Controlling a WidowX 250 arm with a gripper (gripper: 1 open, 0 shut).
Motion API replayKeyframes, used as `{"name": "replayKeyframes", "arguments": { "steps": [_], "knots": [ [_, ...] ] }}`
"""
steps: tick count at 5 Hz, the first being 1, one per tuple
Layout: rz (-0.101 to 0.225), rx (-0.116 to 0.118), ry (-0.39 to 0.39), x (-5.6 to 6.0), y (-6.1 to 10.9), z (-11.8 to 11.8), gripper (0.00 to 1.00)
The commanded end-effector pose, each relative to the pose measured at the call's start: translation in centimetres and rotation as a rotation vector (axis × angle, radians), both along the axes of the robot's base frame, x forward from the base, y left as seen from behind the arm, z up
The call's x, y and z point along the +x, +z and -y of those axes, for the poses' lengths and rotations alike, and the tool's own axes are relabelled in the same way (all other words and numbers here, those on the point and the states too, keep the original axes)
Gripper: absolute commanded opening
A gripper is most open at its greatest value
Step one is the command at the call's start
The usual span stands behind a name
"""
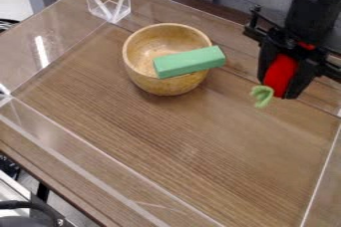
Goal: Move the red fruit to the left
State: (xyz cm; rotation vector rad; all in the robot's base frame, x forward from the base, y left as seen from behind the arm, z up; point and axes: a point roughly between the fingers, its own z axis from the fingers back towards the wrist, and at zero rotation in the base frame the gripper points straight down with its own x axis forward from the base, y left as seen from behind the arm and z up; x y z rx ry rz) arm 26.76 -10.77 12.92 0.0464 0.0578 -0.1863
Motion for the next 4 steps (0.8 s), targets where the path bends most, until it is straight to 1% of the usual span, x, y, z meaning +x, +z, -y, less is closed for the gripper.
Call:
{"name": "replayKeyframes", "arguments": {
  "steps": [1, 2, 4],
  "knots": [
    [0.063, -0.026, 0.023, 0.0, 2.1, 0.0, 0.0],
    [0.062, -0.03, 0.042, -0.4, 2.5, 0.1, 0.0],
    [0.058, -0.034, 0.123, -0.5, 0.9, 2.3, 0.0]
  ]
}}
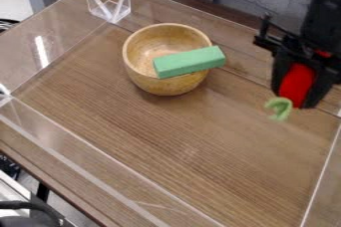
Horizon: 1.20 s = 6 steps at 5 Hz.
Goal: Move the red fruit to the left
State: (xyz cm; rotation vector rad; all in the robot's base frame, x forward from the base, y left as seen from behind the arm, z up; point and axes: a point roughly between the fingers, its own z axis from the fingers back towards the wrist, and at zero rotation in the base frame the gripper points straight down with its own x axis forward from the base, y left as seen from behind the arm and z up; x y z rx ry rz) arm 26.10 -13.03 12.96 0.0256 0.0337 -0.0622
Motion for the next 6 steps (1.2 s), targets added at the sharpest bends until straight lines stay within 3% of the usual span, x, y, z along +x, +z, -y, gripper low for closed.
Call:
{"name": "replayKeyframes", "arguments": {
  "steps": [1, 2, 3, 4, 5, 6],
  "knots": [
    [0.027, -0.013, -0.007, 0.4, 0.7, 1.2, 0.0],
    [0.029, -0.016, -0.002, 0.4, 1.2, 1.6, 0.0],
    [0.051, -0.03, -0.015, 0.7, 2.0, -0.6, 0.0],
    [0.066, -0.035, 0.067, 0.4, 3.4, -2.4, 0.0],
    [0.063, -0.032, 0.15, 0.1, 4.2, -4.9, 0.0],
    [0.052, -0.029, 0.185, 0.0, 4.4, -9.7, 0.0]
  ]
}}
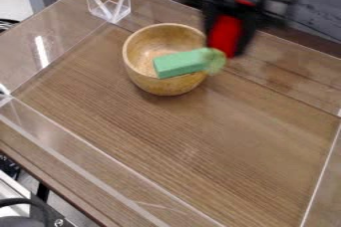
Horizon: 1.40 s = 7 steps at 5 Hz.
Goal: Move the red fruit to the left
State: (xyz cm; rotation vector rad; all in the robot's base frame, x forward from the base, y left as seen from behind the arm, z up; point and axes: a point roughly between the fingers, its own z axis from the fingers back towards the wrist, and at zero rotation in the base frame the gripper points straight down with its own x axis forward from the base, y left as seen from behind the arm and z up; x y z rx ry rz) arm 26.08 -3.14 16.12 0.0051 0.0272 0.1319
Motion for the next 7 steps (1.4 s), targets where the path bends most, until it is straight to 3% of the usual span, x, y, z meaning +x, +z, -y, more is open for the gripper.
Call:
{"name": "replayKeyframes", "arguments": {
  "steps": [1, 3, 4, 6, 7],
  "knots": [
    [0.032, -0.001, 0.003, -0.5, 1.0, -4.8, 0.0],
    [0.01, 0.011, -0.023, -0.2, 0.9, -12.6, 0.0],
    [-0.009, 0.017, -0.013, -1.0, -0.5, -15.1, 0.0],
    [-0.052, 0.017, -0.006, -1.4, -4.2, -17.9, 0.0],
    [-0.065, 0.01, -0.022, -1.0, -5.5, -19.0, 0.0]
  ]
}}
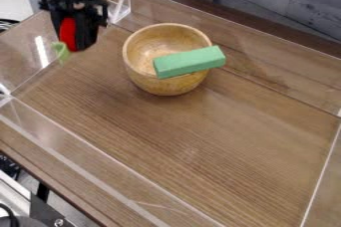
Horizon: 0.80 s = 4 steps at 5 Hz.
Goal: Move the red fruit to the left
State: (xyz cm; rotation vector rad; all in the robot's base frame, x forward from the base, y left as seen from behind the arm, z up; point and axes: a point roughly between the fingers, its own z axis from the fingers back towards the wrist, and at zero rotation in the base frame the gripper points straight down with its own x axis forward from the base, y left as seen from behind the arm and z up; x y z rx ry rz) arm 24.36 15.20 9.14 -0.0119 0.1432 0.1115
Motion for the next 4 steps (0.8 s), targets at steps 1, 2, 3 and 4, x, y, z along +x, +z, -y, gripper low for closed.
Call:
{"name": "replayKeyframes", "arguments": {
  "steps": [1, 2, 3, 4],
  "knots": [
    [0.045, 0.033, -0.034, 1.3, 0.5, -1.5, 0.0],
    [0.042, 0.027, -0.019, 1.6, -0.3, -3.2, 0.0],
    [0.039, 0.015, -0.003, 1.8, -0.8, -4.7, 0.0],
    [0.034, 0.009, -0.013, 2.3, -3.3, -4.7, 0.0]
  ]
}}
